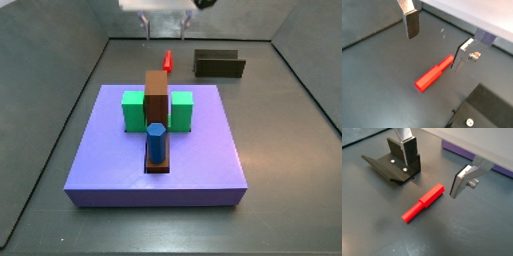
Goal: Pick up the red object. Move up. Place the red object on the fixture. Regrasp the red object. Move to above the board. Insert the red object.
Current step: Pick up the red object.
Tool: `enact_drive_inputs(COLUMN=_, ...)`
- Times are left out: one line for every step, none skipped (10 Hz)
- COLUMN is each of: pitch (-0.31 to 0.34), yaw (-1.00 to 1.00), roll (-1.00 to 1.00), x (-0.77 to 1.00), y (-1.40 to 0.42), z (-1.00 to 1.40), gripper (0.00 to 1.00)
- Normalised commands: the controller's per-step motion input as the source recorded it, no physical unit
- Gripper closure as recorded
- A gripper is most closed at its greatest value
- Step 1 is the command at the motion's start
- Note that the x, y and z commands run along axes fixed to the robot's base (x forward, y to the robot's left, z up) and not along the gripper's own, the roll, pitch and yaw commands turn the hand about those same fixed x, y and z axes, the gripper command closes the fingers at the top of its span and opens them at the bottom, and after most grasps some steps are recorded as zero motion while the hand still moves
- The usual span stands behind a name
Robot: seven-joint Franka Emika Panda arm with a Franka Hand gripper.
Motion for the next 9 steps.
enact_drive_inputs(pitch=-0.006, yaw=0.00, roll=0.02, x=0.35, y=-0.21, z=-0.39, gripper=0.00)
enact_drive_inputs(pitch=0.000, yaw=0.00, roll=0.00, x=0.47, y=-0.24, z=-0.30, gripper=0.00)
enact_drive_inputs(pitch=-0.013, yaw=0.00, roll=0.00, x=0.38, y=-0.19, z=-0.35, gripper=0.00)
enact_drive_inputs(pitch=-0.034, yaw=0.00, roll=0.00, x=0.23, y=-0.05, z=-0.34, gripper=0.00)
enact_drive_inputs(pitch=-0.037, yaw=0.00, roll=0.00, x=0.00, y=0.00, z=-0.26, gripper=0.00)
enact_drive_inputs(pitch=-0.029, yaw=0.00, roll=0.00, x=-0.10, y=0.00, z=-0.17, gripper=0.00)
enact_drive_inputs(pitch=-0.043, yaw=0.00, roll=0.00, x=-0.19, y=0.00, z=-0.16, gripper=0.00)
enact_drive_inputs(pitch=-0.031, yaw=0.00, roll=0.00, x=-0.16, y=0.00, z=-0.11, gripper=0.00)
enact_drive_inputs(pitch=-0.034, yaw=0.00, roll=0.00, x=-0.04, y=-0.05, z=-0.18, gripper=0.00)
